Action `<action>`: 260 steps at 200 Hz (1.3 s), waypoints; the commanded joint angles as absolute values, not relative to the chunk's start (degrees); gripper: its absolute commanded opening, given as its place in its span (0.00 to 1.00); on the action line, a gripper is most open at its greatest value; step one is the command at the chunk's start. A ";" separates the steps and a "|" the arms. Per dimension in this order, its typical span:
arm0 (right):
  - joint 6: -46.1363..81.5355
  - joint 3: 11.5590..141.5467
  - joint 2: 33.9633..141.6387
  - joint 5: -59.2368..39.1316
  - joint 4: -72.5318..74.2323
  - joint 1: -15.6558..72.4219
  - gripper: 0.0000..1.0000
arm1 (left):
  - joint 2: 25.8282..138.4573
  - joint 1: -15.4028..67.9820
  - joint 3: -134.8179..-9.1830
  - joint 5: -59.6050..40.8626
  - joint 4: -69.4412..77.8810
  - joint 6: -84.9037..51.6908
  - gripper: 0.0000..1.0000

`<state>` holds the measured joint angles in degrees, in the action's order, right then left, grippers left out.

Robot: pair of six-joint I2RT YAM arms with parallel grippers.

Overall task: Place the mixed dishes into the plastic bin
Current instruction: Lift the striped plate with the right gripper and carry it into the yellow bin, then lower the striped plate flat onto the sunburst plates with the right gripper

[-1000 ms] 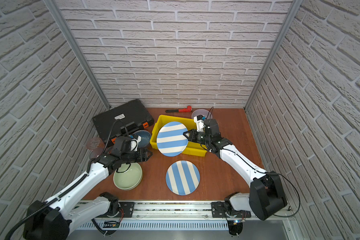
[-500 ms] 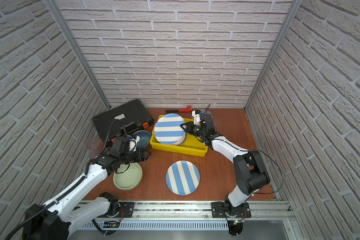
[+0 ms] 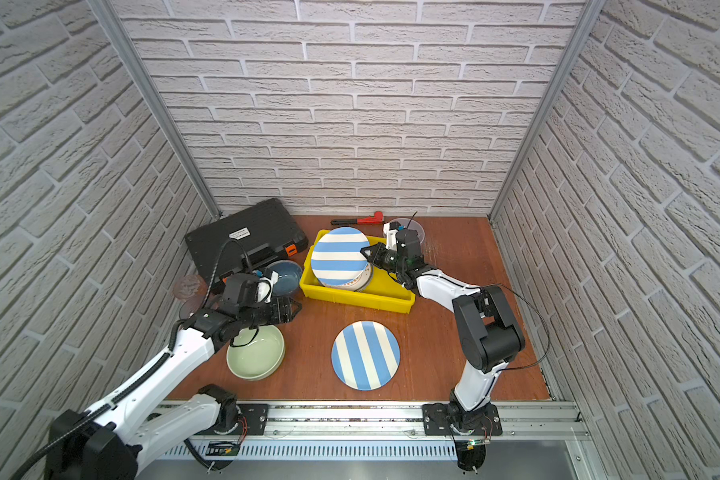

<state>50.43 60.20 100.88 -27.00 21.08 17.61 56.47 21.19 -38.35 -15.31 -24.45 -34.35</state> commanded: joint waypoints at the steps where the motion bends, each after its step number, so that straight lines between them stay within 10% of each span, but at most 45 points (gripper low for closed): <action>1: 51.31 61.35 101.16 -26.85 27.20 17.32 0.06 | 55.98 20.53 -38.76 -14.85 -24.78 -34.08 0.78; 124: 54.05 61.96 108.93 -28.04 31.46 17.22 0.07 | 56.51 19.75 -38.99 -14.85 -24.81 -34.10 0.78; 260: 47.97 63.25 108.57 -25.74 18.29 17.23 0.33 | 56.07 19.42 -38.94 -15.29 -24.71 -34.11 0.79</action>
